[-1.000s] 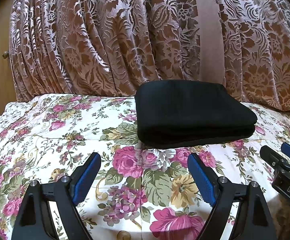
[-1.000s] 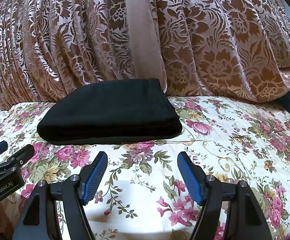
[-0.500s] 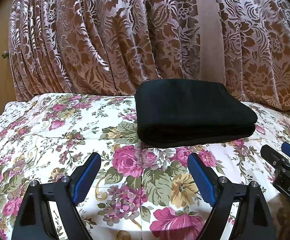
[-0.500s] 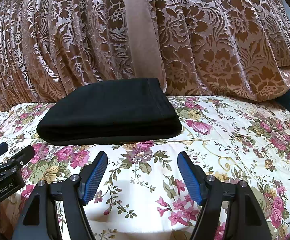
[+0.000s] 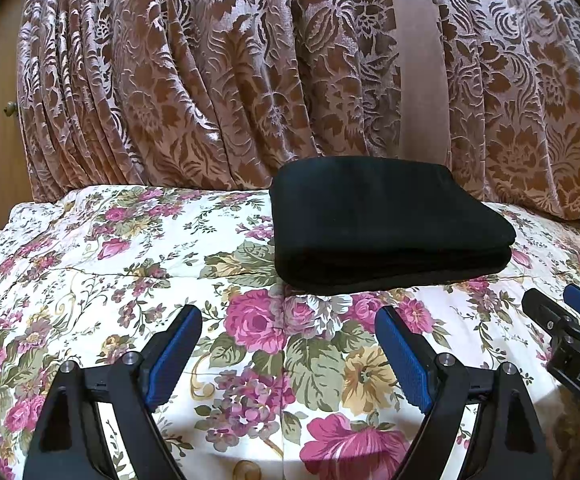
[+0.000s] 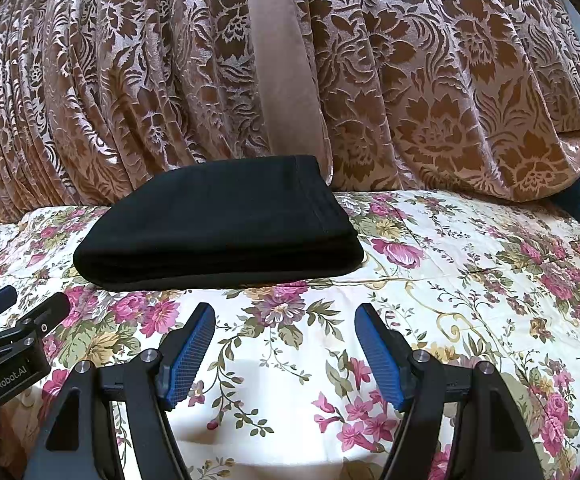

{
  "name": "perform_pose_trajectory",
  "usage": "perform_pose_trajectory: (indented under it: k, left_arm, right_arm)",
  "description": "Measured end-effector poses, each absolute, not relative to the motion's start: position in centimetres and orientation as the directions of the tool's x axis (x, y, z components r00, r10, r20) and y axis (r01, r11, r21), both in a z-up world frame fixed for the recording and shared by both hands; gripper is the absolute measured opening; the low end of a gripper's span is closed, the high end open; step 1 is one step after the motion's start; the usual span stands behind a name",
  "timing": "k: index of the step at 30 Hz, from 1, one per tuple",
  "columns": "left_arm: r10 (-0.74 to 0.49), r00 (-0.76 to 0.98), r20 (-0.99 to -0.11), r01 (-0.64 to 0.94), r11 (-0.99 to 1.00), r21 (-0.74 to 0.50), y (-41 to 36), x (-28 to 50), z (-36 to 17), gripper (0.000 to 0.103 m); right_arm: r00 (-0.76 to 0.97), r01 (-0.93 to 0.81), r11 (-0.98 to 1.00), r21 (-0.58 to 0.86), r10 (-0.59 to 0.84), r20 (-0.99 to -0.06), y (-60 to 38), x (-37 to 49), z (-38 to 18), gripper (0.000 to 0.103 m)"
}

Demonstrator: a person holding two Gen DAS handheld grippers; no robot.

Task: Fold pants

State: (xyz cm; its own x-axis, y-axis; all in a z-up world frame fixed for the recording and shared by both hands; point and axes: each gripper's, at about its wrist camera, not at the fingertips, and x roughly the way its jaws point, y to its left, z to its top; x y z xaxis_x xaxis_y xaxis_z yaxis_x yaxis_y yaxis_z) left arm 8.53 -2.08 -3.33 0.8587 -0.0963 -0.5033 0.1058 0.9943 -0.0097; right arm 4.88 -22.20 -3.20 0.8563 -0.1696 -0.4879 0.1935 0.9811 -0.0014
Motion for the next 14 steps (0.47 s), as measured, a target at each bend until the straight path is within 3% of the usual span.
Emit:
perform_pose_trajectory:
  k: [14]
  left_arm:
    - [-0.106, 0.844, -0.526, 0.114, 0.993, -0.017, -2.01, 8.91, -3.72, 0.088]
  right_arm:
    - [0.850, 0.193, 0.981, 0.004, -0.165, -0.500, -22.47, 5.05, -3.36, 0.073]
